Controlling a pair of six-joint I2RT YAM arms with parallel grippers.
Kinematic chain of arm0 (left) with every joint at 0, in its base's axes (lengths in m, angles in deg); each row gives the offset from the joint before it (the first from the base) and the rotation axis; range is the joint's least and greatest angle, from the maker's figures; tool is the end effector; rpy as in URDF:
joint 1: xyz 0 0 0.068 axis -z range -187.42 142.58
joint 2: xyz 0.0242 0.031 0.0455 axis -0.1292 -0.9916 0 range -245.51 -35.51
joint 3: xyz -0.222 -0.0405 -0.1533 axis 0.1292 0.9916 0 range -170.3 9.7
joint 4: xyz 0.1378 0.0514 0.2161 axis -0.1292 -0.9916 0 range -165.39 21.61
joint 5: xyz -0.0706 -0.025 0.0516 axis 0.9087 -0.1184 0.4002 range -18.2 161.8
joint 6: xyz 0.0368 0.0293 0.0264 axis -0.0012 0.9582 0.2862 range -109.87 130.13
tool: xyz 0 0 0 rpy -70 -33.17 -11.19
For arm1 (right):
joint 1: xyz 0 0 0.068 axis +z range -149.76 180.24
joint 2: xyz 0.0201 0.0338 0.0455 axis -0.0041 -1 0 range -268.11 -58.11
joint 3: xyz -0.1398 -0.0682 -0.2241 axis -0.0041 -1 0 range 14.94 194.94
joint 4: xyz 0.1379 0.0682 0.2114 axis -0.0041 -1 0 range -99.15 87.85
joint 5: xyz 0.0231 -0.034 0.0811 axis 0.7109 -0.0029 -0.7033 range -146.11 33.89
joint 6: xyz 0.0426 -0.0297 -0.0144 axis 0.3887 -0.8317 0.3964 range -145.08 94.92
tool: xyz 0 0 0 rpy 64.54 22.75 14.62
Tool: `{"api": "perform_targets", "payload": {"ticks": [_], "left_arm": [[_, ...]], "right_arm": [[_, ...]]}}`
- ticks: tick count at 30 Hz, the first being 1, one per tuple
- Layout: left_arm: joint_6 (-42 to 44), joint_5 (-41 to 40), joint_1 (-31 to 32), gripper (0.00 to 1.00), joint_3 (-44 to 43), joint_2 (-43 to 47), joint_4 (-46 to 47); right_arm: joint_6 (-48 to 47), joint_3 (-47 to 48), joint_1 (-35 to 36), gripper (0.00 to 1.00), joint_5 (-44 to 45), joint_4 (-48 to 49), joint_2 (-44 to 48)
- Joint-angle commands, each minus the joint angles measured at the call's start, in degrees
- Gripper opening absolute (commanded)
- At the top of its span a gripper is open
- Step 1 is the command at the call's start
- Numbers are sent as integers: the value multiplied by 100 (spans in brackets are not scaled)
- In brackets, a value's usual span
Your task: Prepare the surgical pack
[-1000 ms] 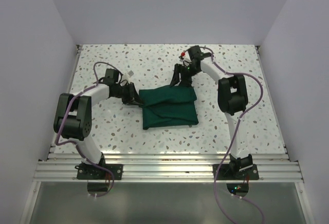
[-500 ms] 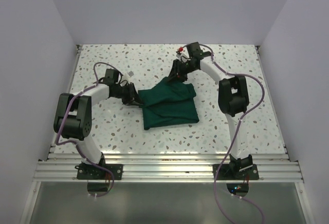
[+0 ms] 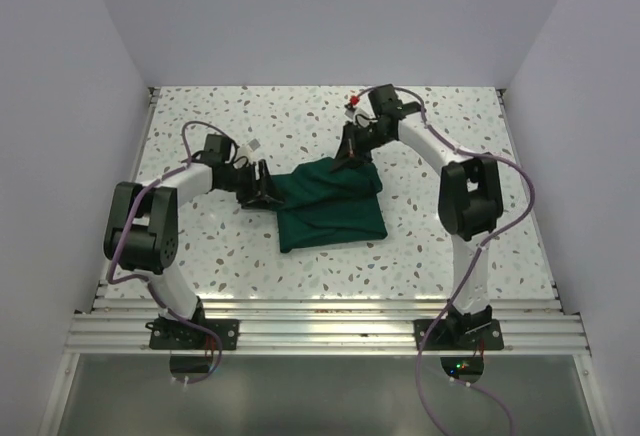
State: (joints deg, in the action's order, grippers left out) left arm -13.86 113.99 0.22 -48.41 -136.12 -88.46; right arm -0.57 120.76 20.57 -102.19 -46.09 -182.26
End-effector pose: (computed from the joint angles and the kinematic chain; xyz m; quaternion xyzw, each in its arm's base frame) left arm 0.3298 -0.0685 0.1626 -0.0444 0.9093 -0.3967 0.1174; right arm 0.4277 0.1858 0.2245 -0.0611 0.8963 0.4354 0.0588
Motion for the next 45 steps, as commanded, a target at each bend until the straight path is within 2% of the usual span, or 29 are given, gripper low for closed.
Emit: {"api": "perform_targets", "payload": {"ticks": [1, 6, 11, 17, 24, 31, 34, 37, 38, 41, 45], "left_arm": [[201, -369, 27, 62, -8, 480, -180], [123, -1141, -43, 66, 36, 964, -680], [-71, -1766, -157, 61, 106, 1439, -1024], [-106, -2040, -193, 56, 151, 1730, -1235], [-290, -1118, -184, 50, -113, 1476, -884], [-475, -274, -184, 48, -359, 1308, -515], [-528, -89, -175, 47, -386, 1212, -418], [-519, 25, -175, 47, -412, 1185, -366], [-519, 69, -175, 47, -403, 1176, -357], [-449, 166, -175, 47, -412, 1106, -365], [-370, 351, -123, 47, -499, 983, -304]], "right_arm": [[-245, -561, 5, 0, -190, -281, 1066], [-236, -1721, 5, 0, -190, -141, 1806], [-446, -2704, 58, 1, -164, -158, 2325], [-649, -3496, 76, 0, -41, -264, 2572], [-755, -4077, 111, 2, -15, -229, 2686], [-764, -4183, 207, 5, -58, -246, 2669], [-773, -4332, 242, 9, -41, -290, 2747], [-825, -4543, 251, 20, -6, -430, 2905], [-834, -4605, 251, 27, 20, -474, 2967], [-834, -4877, 243, 35, -6, -554, 3248], [-808, -4564, 164, 39, 468, -800, 3635]]}}
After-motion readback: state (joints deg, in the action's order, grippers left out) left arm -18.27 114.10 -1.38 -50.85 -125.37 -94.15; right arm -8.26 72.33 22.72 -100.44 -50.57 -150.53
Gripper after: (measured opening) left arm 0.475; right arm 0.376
